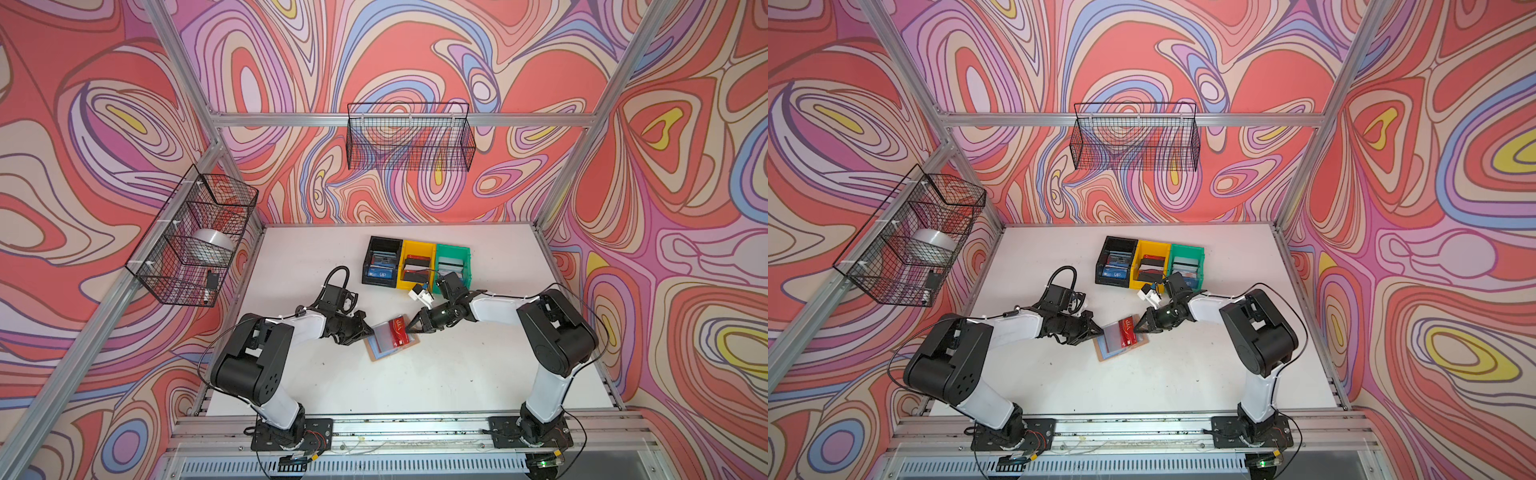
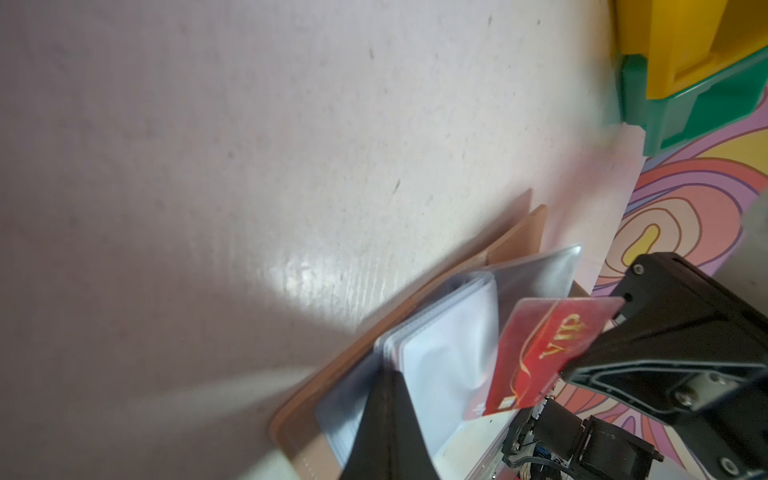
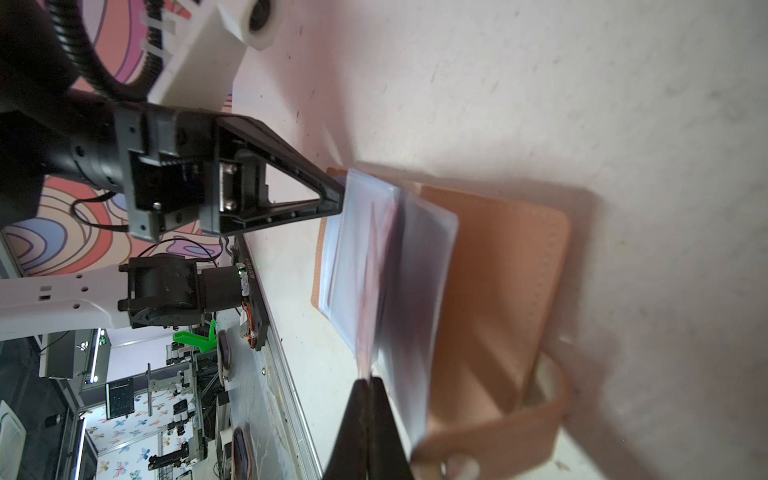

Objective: Take the credit cards out of the card holder

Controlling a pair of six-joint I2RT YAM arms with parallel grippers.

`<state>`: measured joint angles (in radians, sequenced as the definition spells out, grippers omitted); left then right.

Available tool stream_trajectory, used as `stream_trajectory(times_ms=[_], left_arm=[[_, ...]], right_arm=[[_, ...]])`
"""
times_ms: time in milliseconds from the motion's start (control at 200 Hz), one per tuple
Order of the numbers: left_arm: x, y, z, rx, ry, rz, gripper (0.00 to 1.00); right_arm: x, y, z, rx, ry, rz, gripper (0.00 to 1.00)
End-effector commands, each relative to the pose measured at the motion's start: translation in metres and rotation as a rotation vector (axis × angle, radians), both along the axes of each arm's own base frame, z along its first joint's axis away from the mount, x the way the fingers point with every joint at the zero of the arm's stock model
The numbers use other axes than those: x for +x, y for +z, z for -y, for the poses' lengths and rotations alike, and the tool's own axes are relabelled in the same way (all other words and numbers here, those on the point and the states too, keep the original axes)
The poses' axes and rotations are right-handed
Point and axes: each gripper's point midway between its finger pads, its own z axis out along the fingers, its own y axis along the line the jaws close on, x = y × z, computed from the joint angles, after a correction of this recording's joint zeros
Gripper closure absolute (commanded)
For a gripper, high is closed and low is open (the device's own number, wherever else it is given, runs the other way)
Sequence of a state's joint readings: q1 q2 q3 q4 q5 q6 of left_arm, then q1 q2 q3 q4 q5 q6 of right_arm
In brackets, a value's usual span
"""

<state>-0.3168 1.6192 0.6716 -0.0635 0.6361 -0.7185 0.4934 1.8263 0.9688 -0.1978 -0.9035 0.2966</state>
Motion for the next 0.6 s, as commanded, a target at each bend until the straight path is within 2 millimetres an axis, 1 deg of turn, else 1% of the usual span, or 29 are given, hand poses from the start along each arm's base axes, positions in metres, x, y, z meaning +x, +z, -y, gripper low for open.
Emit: stream_trajectory(times_ms=[0, 40, 50, 60, 145, 270, 346, 381, 391, 481, 596], left_arm=[[-0.018, -0.034, -0.02, 0.12, 0.031, -0.1, 1.0], [-0.017, -0.033, -0.02, 0.12, 0.029, -0.098, 1.0], [-0.016, -0.033, -0.019, 0.12, 0.028, -0.098, 1.0], [-0.016, -0.032, -0.019, 0.119, 0.026, -0.096, 1.0], [-0.015, -0.03, -0.018, 0.121, 0.021, -0.092, 1.0], [-0.012, -0.027, -0.017, 0.12, 0.008, -0.084, 1.0], [-0.008, -0.025, -0.015, 0.121, -0.006, -0.079, 1.0], [-0.007, -0.024, -0.015, 0.122, -0.011, -0.079, 1.0], [-0.007, -0.024, -0.015, 0.123, -0.014, -0.079, 1.0], [-0.001, -0.022, -0.011, 0.119, -0.033, -0.077, 1.0], [0.004, -0.021, -0.008, 0.115, -0.053, -0.079, 1.0]], right_arm=[[0.004, 0.025, 0.0, -0.002, 0.034, 0.074, 1.0], [0.005, 0.027, 0.001, -0.014, 0.043, 0.076, 1.0], [0.005, 0.036, 0.001, -0.007, 0.046, 0.097, 1.0], [0.005, 0.039, 0.001, -0.008, 0.046, 0.106, 1.0], [0.009, 0.051, 0.004, -0.043, 0.061, 0.141, 1.0], [0.024, 0.074, 0.012, -0.1, 0.074, 0.205, 1.0], [0.039, 0.085, 0.017, -0.156, 0.076, 0.253, 1.0], [0.047, 0.096, 0.017, -0.165, 0.083, 0.289, 1.0], [0.05, 0.091, 0.018, -0.176, 0.085, 0.276, 1.0], [0.07, 0.094, 0.02, -0.22, 0.103, 0.291, 1.0], [0.103, 0.099, 0.024, -0.261, 0.087, 0.329, 1.0]])
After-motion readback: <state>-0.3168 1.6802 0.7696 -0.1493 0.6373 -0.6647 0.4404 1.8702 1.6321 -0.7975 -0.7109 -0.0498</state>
